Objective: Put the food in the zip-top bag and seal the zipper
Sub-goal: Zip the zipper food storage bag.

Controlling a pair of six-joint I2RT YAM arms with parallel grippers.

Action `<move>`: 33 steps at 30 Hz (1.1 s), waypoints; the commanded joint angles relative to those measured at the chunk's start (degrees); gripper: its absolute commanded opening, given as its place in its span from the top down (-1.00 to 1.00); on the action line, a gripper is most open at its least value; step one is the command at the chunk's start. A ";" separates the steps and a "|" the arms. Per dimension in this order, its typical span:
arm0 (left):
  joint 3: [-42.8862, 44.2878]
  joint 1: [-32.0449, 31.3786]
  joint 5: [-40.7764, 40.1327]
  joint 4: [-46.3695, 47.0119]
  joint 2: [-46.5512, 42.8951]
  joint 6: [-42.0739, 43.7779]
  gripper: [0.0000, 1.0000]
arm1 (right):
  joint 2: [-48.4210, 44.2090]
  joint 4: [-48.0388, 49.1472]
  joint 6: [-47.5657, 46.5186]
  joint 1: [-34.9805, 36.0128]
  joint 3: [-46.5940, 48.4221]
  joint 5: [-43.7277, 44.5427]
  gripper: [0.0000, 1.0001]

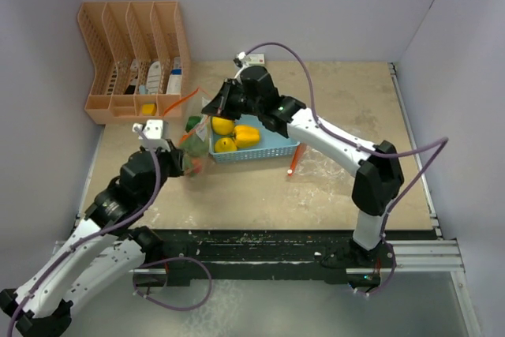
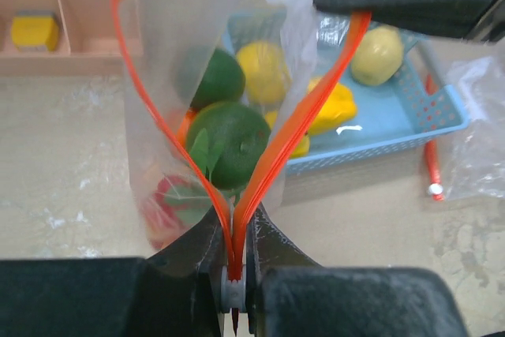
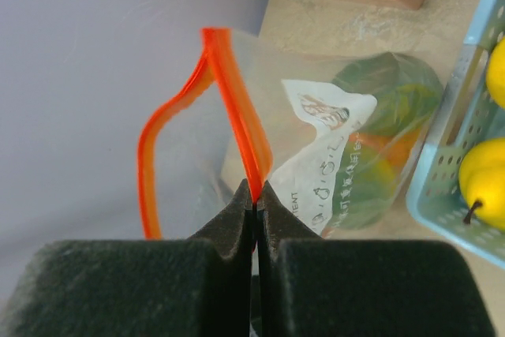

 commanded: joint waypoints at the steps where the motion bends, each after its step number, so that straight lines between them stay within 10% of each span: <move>1: 12.74 0.10 2.64 -6.32 -2.94 6.26 1.00 | -9.81 0.57 -4.21 -0.35 -3.50 -1.38 1.00; 7: 19.23 0.06 13.39 -13.48 -3.77 14.74 1.00 | -22.74 3.12 -22.94 -0.36 -14.38 -9.97 -0.16; 11: 19.42 0.06 21.88 -15.73 -3.96 18.29 1.00 | -31.89 4.65 -39.86 -0.25 -18.92 -15.30 -0.52; 20: 23.99 0.07 46.99 -16.70 -2.58 24.31 1.00 | -37.59 1.74 -66.71 -0.09 -17.56 -39.50 -0.67; 33: 27.00 0.06 53.41 -19.67 5.39 26.25 1.00 | -21.47 -13.46 -75.27 3.14 -3.21 -54.23 -0.60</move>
